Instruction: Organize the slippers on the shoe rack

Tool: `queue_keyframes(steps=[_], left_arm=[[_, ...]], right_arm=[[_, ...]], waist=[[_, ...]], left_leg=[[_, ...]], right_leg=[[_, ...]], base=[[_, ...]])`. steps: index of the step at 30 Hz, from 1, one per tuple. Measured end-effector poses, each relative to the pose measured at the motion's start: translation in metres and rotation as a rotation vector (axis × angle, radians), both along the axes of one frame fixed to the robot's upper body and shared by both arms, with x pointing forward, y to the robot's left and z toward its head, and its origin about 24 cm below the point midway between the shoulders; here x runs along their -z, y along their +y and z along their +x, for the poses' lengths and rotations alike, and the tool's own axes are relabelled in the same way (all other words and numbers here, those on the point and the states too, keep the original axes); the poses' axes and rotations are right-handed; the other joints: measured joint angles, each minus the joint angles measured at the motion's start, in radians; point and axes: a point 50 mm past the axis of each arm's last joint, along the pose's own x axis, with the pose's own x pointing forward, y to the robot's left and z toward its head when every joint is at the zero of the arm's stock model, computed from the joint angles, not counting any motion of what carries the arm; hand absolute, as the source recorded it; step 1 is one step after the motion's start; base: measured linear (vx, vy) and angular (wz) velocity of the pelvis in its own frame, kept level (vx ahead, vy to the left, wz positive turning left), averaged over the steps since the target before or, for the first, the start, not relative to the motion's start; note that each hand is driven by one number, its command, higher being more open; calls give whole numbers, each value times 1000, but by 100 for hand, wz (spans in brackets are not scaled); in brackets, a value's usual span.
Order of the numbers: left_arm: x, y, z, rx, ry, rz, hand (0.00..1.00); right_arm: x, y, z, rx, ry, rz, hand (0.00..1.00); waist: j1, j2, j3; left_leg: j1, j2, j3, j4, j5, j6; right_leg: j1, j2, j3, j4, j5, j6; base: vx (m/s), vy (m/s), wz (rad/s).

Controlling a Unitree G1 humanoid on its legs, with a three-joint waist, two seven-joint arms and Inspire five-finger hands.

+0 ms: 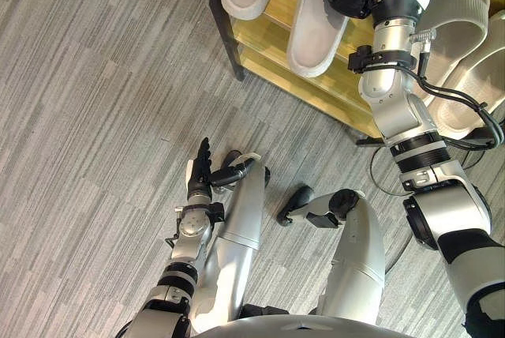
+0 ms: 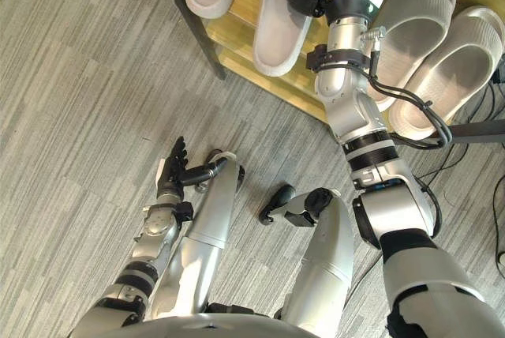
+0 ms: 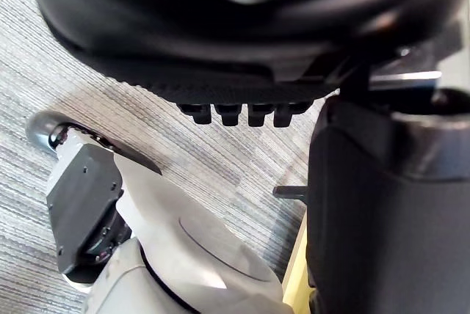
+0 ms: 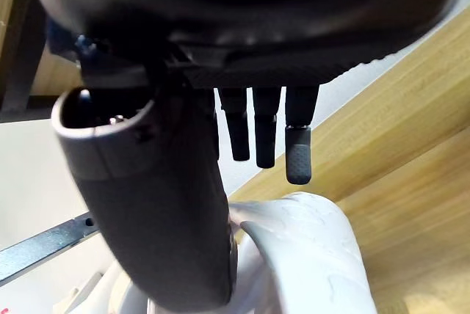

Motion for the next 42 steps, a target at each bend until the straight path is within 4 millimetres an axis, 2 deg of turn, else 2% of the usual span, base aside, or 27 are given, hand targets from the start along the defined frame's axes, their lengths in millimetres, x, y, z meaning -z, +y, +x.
queue_keyframes(steps=[5,13,18,25,30,33,37,38,42], left_arm=[[2,-2,-1,-1,9,-4,100],[7,0,-3,-7,33,-1,100],[9,4,-4,-20,47,6,100],[14,12,-7,-55,78,2,100],[17,16,-10,-60,95,7,100],[19,19,-11,-72,111,2,100],[21,26,-13,-101,131,-4,100],[21,29,-14,-115,138,-10,100],[24,32,-16,-130,161,-15,100]], right_arm=[[-8,-3,3,-39,9,122,100],[4,-7,12,-58,112,149,100],[12,-1,16,-97,176,143,100],[14,6,13,-148,190,121,100],[24,12,3,-222,188,128,100],[35,17,-8,-269,185,139,100],[63,40,-34,-402,185,239,100],[74,49,-43,-461,193,305,100],[113,65,-61,-552,293,540,100]], waist=[[3,0,-2],[3,1,-16],[-4,1,-16],[-19,0,-16],[-29,-1,-16],[-31,-2,-16],[-44,-19,-14],[-52,-20,-14],[-58,-32,-11]], left_leg=[[3,-7,-5,-2,3,-5],[14,2,3,-8,3,-6],[35,19,13,-15,3,-6],[67,40,18,-41,4,-6],[91,54,31,-54,4,-6],[101,63,38,-65,4,-6],[121,80,52,-79,3,-6],[126,82,52,-79,3,-6],[155,86,55,-93,2,-6]], right_leg=[[9,-8,-6,2,-3,-2],[18,-3,-2,-6,-3,-1],[30,8,4,-13,-3,-1],[57,27,3,-41,2,4],[82,35,5,-58,3,6],[90,41,7,-70,6,12],[105,53,12,-85,8,16],[110,55,12,-87,8,16],[138,60,11,-101,8,17]], base=[[15,-20,6],[26,-14,-2],[21,-28,-6],[24,-15,-4],[50,-1,-4],[37,9,-5],[36,7,-7],[31,16,-2],[0,0,0]])
